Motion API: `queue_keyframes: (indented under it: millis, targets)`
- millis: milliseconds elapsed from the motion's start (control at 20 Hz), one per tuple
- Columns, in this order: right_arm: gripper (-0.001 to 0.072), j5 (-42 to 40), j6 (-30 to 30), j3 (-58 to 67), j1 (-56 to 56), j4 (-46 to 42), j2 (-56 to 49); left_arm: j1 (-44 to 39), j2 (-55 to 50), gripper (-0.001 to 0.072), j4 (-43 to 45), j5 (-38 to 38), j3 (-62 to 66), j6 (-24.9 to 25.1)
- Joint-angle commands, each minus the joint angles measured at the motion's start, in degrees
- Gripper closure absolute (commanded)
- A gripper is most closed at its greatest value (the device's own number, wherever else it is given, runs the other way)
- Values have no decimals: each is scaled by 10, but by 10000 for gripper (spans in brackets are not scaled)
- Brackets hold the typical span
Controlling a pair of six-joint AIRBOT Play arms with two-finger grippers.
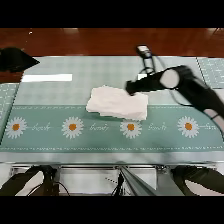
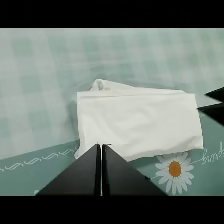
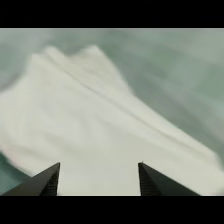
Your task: Fold the shirts.
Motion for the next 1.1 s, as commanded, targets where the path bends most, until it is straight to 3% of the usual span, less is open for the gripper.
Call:
queue_keyframes:
  millis: [0,150,250,350,600,750,800,850,900,950,1050]
  targets:
    - [183,212,-10,-23,-148,-180,58,1,1,604,10,-6,-24,-1]
    - [103,188,-31,-122,-292,37,58,1,1,573,10,-14,-25,-2]
    - [103,124,-83,-203,-335,207,58,1,1,573,10,-24,-25,-2]
    - [103,51,-122,-266,-332,312,58,1,1,573,9,-31,-26,-3]
    - [104,-112,-134,-326,-240,401,50,1,1,574,7,-31,-26,-3]
    - [110,-168,-149,-326,-177,480,4,1,1,574,7,-30,-26,-11]
    - [164,-173,-167,-326,-161,509,-12,1,1,574,8,-30,-26,-11]
    - [336,-177,-190,-326,-151,528,-20,1,1,575,8,-30,-26,-11]
    - [599,-177,-215,-324,-148,531,-21,1,1,576,8,-30,-26,-11]
    - [684,-173,-231,-319,-152,529,-17,1,1,577,8,-30,-26,-11]
    - [685,-137,-283,-296,-182,504,12,1,0,577,8,-29,-26,-11]
